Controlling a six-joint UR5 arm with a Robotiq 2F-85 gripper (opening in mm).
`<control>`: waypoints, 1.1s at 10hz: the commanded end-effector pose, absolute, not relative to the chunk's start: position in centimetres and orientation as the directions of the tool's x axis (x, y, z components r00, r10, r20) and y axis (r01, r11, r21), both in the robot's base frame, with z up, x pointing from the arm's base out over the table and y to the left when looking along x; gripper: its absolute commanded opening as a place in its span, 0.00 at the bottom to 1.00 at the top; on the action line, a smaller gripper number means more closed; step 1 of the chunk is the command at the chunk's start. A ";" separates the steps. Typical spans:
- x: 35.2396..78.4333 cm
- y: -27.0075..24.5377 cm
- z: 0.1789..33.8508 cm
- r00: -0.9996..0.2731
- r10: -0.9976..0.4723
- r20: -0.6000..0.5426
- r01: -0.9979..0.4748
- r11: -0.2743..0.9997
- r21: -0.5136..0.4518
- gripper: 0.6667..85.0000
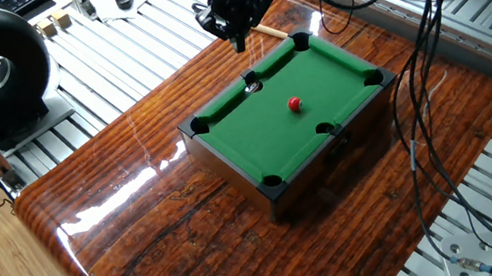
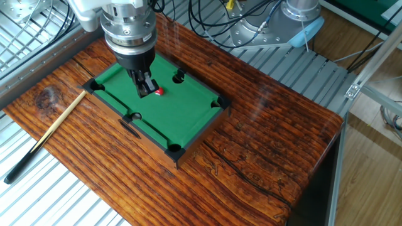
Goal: Hit the pool ball
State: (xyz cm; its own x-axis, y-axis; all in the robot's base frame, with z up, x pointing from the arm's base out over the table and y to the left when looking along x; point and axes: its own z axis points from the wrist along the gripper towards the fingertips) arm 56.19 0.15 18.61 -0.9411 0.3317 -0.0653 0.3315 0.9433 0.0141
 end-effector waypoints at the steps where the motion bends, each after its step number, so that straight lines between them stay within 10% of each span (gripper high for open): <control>1: 56.2 0.2 18.7 -0.944 0.324 -0.063 0.323 0.946 0.019 0.00; 11: 65.9 -10.5 13.2 -0.971 0.240 -0.016 0.241 0.971 -0.011 0.00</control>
State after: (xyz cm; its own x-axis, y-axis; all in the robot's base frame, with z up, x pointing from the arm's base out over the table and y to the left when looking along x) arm 63.10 -6.99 15.33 -0.9616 0.2741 -0.0158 0.2744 0.9615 -0.0164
